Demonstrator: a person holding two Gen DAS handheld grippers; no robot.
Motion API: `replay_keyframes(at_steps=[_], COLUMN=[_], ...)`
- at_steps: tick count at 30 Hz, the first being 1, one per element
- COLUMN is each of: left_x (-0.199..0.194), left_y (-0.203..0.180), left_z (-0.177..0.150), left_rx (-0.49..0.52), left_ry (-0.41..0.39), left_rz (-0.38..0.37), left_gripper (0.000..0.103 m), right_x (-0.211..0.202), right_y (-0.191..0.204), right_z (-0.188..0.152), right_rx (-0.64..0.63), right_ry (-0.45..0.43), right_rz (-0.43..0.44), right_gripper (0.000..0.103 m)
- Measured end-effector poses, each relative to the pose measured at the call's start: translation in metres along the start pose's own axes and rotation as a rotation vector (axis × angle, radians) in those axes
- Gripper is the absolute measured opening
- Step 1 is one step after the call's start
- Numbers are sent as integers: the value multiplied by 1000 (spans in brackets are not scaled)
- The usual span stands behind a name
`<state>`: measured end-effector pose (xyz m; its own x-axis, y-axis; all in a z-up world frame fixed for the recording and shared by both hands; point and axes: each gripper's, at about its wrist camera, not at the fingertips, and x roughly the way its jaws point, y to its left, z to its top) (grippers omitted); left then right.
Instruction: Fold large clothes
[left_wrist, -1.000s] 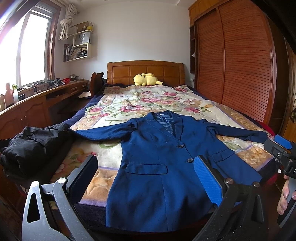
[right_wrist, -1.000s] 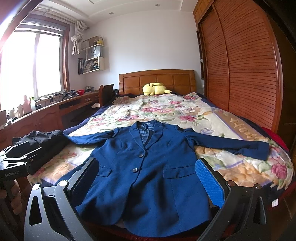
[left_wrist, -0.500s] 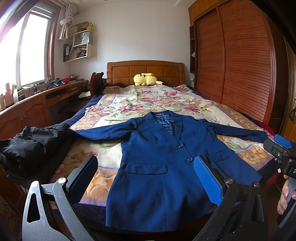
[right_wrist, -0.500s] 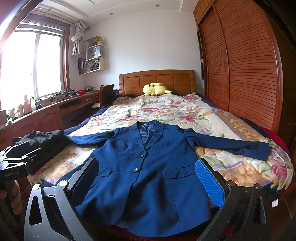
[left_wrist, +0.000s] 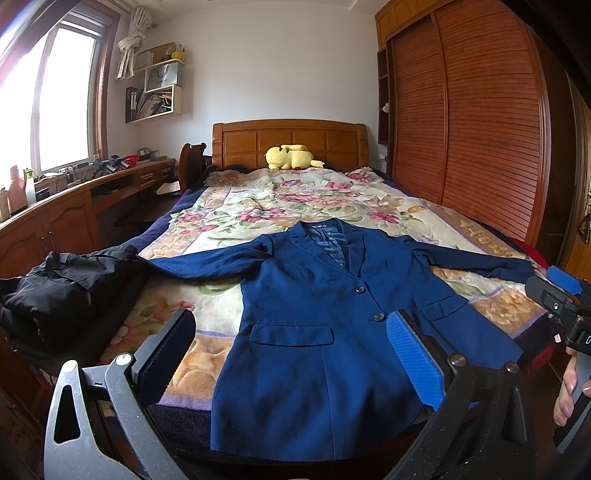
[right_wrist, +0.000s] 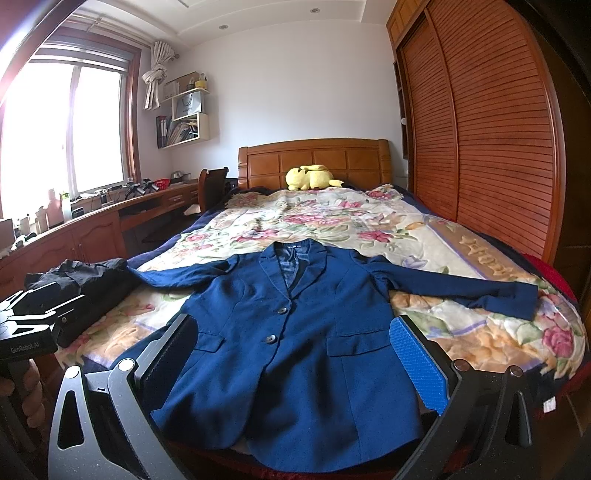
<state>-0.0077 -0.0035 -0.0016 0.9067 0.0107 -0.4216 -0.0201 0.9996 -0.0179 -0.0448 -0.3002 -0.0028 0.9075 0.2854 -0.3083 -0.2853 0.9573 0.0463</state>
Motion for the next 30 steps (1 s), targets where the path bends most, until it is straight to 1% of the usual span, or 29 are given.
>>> replay_keyframes(at_steps=[25,30], left_x=[0,8], left_y=[0,4], left_z=[1,-6], left_rx=[1,7], left_ry=[1,28], left_rz=[-2,6], left_gripper=[103,103], right_x=[-1,2], right_y=[0,-1], right_z=[1,0], right_rx=[-1,-4], right_ry=[0,14], right_rz=[4,19], right_gripper=[103,103])
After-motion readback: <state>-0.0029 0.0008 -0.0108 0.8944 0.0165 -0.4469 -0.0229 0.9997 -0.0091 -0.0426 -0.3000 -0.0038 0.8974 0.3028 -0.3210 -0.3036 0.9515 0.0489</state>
